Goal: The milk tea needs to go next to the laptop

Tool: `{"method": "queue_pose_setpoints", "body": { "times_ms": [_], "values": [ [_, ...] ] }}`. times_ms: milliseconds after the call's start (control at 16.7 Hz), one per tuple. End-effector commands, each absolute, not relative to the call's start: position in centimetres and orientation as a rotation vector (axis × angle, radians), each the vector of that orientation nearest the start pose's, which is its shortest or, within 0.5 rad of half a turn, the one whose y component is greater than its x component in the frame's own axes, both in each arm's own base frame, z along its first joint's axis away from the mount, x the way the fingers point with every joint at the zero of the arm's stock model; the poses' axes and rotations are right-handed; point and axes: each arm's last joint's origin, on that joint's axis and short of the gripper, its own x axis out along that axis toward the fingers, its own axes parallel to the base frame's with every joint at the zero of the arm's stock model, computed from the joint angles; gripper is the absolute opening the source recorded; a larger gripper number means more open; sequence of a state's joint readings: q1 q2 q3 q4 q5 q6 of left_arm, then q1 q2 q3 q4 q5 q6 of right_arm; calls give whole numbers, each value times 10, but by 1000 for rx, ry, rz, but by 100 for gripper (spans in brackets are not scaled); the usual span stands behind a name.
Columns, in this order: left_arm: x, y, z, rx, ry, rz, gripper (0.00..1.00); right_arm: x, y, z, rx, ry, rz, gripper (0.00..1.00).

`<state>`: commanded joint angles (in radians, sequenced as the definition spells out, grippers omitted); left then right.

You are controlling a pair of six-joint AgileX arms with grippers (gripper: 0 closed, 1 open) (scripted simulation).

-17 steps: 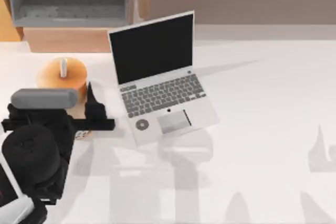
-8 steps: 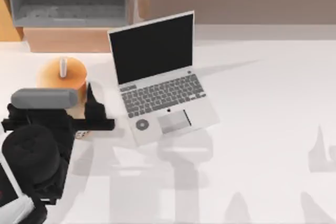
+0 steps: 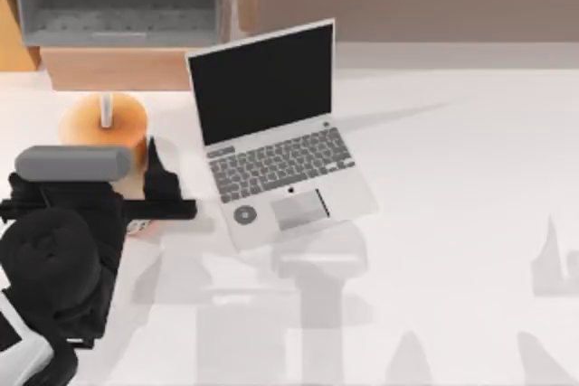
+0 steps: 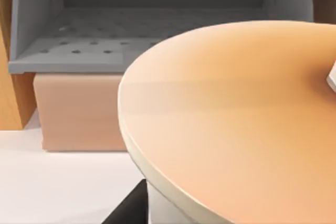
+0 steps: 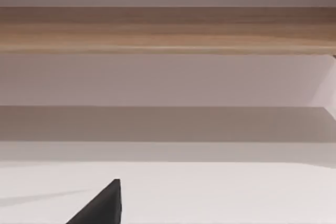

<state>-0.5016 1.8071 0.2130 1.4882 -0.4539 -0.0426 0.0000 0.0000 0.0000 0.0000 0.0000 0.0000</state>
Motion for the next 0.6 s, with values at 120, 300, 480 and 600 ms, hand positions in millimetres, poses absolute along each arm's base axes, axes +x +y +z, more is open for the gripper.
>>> {"method": "queue_pose_setpoints", "body": {
  "times_ms": [120,300,480,600],
  "values": [
    [214,-101,99,-7,101,-27,0,106,-1,160,0,0,0,100],
    [213,-101,99,-4,103,-26,0,106,-1,160,0,0,0,100],
    [222,-110,114,-51,28,-38,0,106,-1,160,0,0,0,100],
    [230,-122,123,-78,-4,-49,0,106,-1,160,0,0,0,100]
  ]
}}
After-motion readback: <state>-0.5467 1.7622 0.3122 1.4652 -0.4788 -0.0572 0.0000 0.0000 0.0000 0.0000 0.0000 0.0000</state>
